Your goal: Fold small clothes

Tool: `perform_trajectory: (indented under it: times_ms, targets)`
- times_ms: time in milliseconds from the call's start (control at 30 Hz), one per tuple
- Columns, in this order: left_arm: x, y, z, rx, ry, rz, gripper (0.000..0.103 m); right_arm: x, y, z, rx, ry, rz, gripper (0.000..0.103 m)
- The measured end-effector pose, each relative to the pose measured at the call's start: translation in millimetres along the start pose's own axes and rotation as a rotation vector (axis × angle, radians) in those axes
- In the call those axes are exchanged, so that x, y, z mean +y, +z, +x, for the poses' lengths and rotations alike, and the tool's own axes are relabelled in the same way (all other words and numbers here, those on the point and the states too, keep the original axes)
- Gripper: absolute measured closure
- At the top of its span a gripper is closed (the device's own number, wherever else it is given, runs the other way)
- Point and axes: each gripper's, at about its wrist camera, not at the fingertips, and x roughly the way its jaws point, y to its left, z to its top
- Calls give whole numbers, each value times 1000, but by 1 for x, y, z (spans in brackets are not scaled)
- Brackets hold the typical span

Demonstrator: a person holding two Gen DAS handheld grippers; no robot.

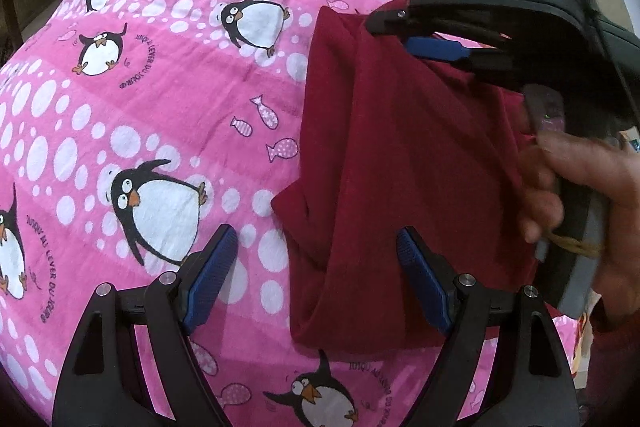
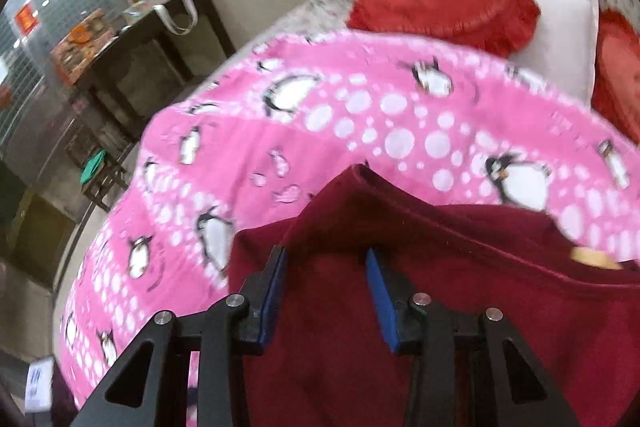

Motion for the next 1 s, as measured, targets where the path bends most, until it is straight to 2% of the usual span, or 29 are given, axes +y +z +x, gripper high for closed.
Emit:
perform_trajectory:
  times_ms: [167,233,300,367,467,600,667,733,767,833,900,1000]
  targets:
    - [-4,3,1,8,-2,8,20,0,7,-10,50,42,61,56]
    - [-4,2,1,5,-3,7,20,8,6,-14,66,56,52,47]
    - [-4,2,1,4,-2,7,20,23,3,-11,95,53,17,28]
    - [-3,2,0,5,-2,7,20,41,0,-3,129,-4,-49,24]
    - [-4,4,0,5,-5,6,20,67,-5,13,161,-159,-198,21]
    - [-1,6,0,9,-7,6,20,71,-10,25,155,-233,-266,17]
    - [-1,7,-2,12,-8,10,20,68,-14,22,128,-258,-287,29]
    - [0,9,-4,13,-11,17,20,62,-16,13,111,-263,-305,54]
    - [1,10,-7,3,-14,20,20,54,-16,5,107,-223,-291,60]
    - [3,14,-17,-45,-2,23,20,37,-12,-10,113,-119,-210,83]
    - [5,19,-24,-88,-6,23,20,17,-11,-26,103,-3,-115,88]
    - [8,29,-21,-69,-55,0,20,5,-16,-41,74,39,-75,88]
